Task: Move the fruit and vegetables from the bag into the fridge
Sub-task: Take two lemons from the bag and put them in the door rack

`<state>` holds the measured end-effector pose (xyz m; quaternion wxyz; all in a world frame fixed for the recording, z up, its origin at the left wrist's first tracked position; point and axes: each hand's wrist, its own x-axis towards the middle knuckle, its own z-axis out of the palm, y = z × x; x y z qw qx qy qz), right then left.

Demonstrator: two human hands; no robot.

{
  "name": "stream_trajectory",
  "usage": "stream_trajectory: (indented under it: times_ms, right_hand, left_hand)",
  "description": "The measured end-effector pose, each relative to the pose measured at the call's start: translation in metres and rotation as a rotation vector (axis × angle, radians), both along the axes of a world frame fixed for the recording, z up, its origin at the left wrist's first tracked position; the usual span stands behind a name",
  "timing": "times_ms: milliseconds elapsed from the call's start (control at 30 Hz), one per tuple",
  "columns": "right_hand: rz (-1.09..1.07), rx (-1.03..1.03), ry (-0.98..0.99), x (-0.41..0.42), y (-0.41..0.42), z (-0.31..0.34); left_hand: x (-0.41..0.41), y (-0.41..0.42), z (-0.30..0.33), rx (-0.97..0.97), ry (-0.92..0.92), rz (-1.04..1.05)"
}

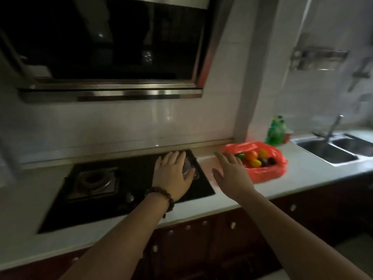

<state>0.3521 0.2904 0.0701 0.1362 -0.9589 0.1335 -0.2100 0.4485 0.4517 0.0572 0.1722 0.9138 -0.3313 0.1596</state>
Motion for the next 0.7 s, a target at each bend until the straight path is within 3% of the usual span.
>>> stream_trajectory:
  times_ms: [333,700]
  right_hand:
    - [-0.339,0.068,0.078,-0.047,-0.126,-0.052]
    - [-0.462,0.107,0.155,0.016,-0.263,-0.085]
  left_hand:
    - [-0.007,-0.162,-0.044,0.071,0.055,-0.268]
    - [0.071,-0.312,-0.075,0.068,0.138,-0.374]
